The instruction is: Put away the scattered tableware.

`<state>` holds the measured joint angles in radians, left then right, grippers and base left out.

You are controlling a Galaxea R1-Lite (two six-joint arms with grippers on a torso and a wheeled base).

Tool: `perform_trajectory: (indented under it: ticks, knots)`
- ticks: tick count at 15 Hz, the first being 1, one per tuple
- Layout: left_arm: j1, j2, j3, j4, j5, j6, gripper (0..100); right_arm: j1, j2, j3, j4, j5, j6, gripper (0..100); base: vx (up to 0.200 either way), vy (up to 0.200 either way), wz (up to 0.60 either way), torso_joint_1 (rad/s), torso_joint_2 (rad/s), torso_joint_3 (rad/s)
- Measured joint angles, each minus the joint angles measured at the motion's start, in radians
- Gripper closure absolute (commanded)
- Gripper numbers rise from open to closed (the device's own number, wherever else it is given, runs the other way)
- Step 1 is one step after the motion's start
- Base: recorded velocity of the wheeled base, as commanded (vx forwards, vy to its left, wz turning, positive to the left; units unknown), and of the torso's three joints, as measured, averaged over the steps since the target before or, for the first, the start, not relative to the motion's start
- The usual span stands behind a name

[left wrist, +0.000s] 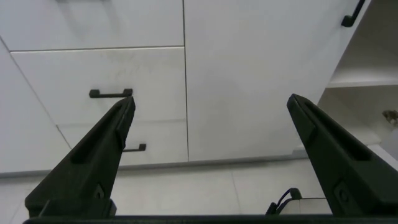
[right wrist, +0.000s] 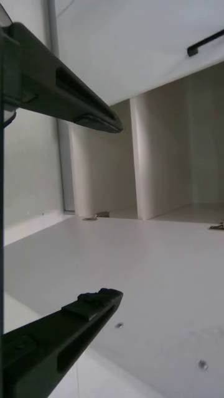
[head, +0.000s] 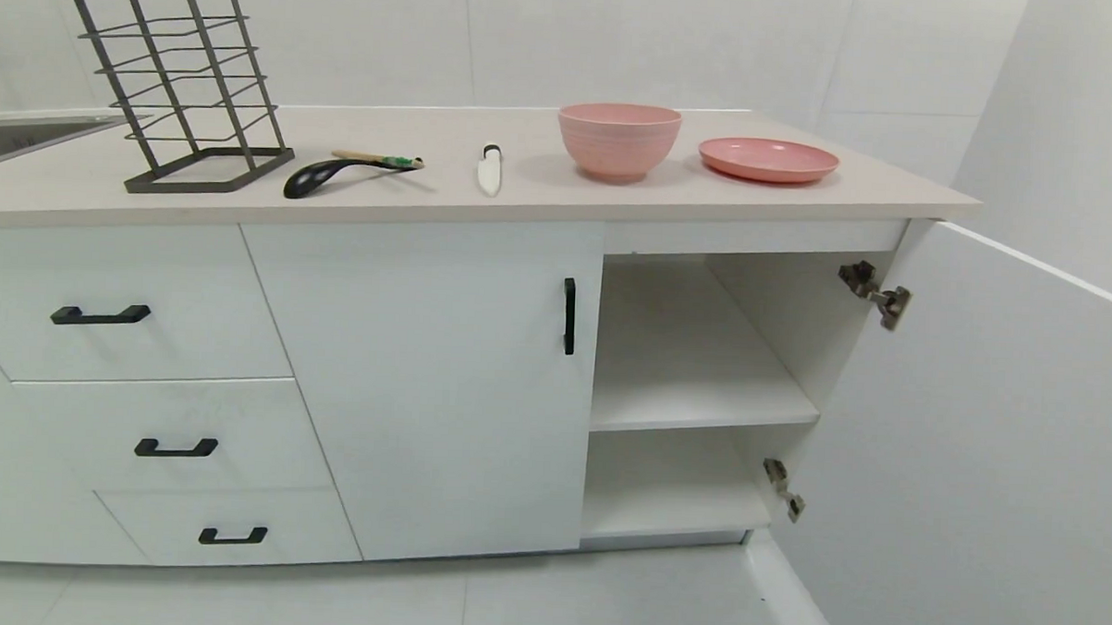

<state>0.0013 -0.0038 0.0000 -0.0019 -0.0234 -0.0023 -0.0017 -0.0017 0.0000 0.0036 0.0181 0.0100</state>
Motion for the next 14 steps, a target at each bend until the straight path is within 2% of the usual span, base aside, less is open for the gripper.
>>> perform_trajectory:
  ticks: [4, 5, 10, 14]
  knots:
    - [0.000, 0.000, 0.000, -0.001, 0.005, 0.000, 0, 0.000, 0.000, 0.000, 0.000, 0.000, 0.000, 0, 0.200, 0.000, 0.00, 0.004, 0.00, 0.002]
    - [0.000, 0.000, 0.000, -0.001, 0.009, -0.003, 0, 0.000, 0.000, 0.000, -0.001, 0.000, 0.000, 0, 0.000, -0.200, 0.00, 0.002, 0.00, -0.007]
    - [0.000, 0.001, 0.000, -0.004, 0.020, -0.017, 0, 0.000, 0.000, 0.000, 0.000, 0.000, -0.001, 0, 0.000, 0.000, 0.00, 0.000, 0.00, 0.000]
    - [-0.001, 0.001, 0.000, -0.002, 0.016, -0.010, 0, -0.001, 0.000, 0.000, 0.000, 0.000, -0.001, 0, 0.000, -0.200, 0.00, 0.004, 0.00, 0.002]
